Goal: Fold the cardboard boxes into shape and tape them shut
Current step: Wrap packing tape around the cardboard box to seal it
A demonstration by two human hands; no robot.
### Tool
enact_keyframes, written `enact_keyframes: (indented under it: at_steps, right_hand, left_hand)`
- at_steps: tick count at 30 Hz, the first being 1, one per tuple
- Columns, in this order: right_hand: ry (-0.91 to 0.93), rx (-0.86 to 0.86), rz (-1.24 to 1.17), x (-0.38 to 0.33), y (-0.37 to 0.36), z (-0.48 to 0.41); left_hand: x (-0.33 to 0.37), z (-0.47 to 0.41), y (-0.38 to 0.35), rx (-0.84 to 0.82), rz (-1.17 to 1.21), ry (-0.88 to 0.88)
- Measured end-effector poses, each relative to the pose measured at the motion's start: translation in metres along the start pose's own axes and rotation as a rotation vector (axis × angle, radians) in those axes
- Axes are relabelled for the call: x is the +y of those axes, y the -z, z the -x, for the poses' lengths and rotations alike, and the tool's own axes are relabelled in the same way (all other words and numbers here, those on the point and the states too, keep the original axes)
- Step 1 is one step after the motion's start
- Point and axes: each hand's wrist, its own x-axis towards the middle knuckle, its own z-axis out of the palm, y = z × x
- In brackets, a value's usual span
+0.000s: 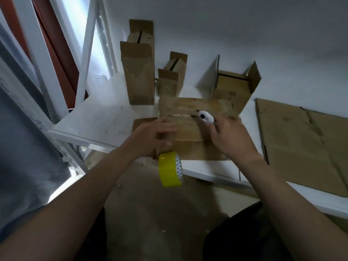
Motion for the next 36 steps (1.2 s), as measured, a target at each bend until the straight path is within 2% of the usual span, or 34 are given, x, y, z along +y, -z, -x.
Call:
enact_keyframes:
  at_steps: [3,6,9,12,14,17,21,25,32,36]
  right_hand:
    - [0.039,-0.023,-0.266,-0.023,0.000,-0.006]
    - [0.056,-0.097,-0.564,-0.038,-0.010,-0.009]
    - [0.115,-0.131,-0.686,-0.046,-0.028,-0.006]
    - [0.150,-0.150,-0.762,-0.045,-0.042,0.000]
    - [0.201,-0.202,-0.735,-0.042,-0.047,0.000]
    - [0.247,-0.247,-0.720,-0.040,-0.049,-0.001]
    - [0.294,-0.224,-0.705,-0.039,-0.050,-0.005]
    - [0.404,-0.209,-0.635,-0.038,-0.049,-0.007]
    - [0.522,-0.133,-0.505,-0.045,-0.051,-0.009]
    - [0.567,-0.179,-0.471,-0.046,-0.049,-0.012]
  left_hand:
    - [0.001,-0.004,-0.005,0.171,-0.132,0.175]
    - [0.003,0.004,-0.012,0.302,-0.120,0.436]
    - [0.007,0.016,-0.020,0.278,0.259,0.700]
    - [0.018,0.034,-0.035,0.105,0.656,0.876]
    - [0.026,0.044,-0.052,0.066,0.860,0.921]
    - [0.039,0.055,-0.070,0.145,1.010,0.912]
    - [0.044,0.054,-0.067,0.244,0.985,0.900]
    - [0.046,0.055,-0.059,0.196,0.946,0.871]
    - [0.046,0.056,-0.059,0.221,1.028,0.854]
    - [0.047,0.057,-0.057,0.216,1.004,0.851]
